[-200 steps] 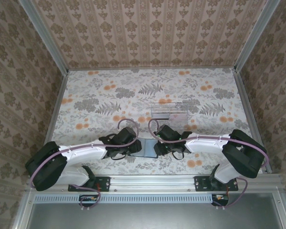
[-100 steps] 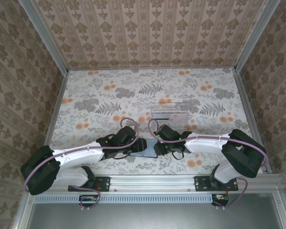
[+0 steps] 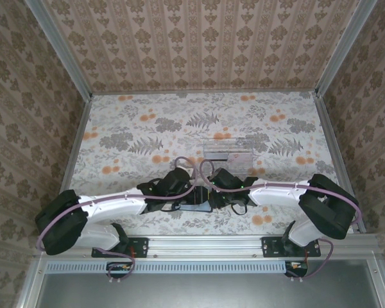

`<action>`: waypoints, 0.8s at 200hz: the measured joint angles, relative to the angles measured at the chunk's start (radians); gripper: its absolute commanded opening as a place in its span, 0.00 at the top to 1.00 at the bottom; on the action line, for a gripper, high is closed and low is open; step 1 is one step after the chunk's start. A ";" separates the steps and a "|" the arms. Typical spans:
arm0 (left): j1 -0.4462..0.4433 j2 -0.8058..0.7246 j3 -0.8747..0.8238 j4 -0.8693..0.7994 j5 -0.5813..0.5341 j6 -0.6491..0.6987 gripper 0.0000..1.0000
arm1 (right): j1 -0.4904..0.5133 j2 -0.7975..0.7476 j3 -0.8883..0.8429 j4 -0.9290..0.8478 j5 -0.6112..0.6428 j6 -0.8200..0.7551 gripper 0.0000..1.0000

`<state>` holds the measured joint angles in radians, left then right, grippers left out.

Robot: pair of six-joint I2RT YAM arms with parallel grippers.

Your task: Take the credit cards out of the card holder

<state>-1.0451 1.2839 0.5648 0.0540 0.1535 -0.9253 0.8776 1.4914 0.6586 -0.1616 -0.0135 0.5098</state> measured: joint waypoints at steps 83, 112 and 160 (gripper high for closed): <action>0.056 -0.152 -0.064 -0.070 -0.078 -0.003 0.56 | -0.034 -0.045 -0.016 -0.007 0.036 0.019 0.66; 0.104 -0.210 -0.145 -0.101 -0.105 -0.024 0.58 | -0.034 -0.064 -0.016 -0.008 0.035 0.022 0.66; 0.112 -0.239 -0.186 -0.127 -0.109 -0.040 0.60 | -0.032 -0.075 -0.010 0.002 -0.022 0.032 0.80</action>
<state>-0.9333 1.0447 0.3790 -0.0731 0.0448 -0.9653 0.8455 1.4162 0.6491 -0.1596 -0.0353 0.5415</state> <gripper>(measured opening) 0.407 0.212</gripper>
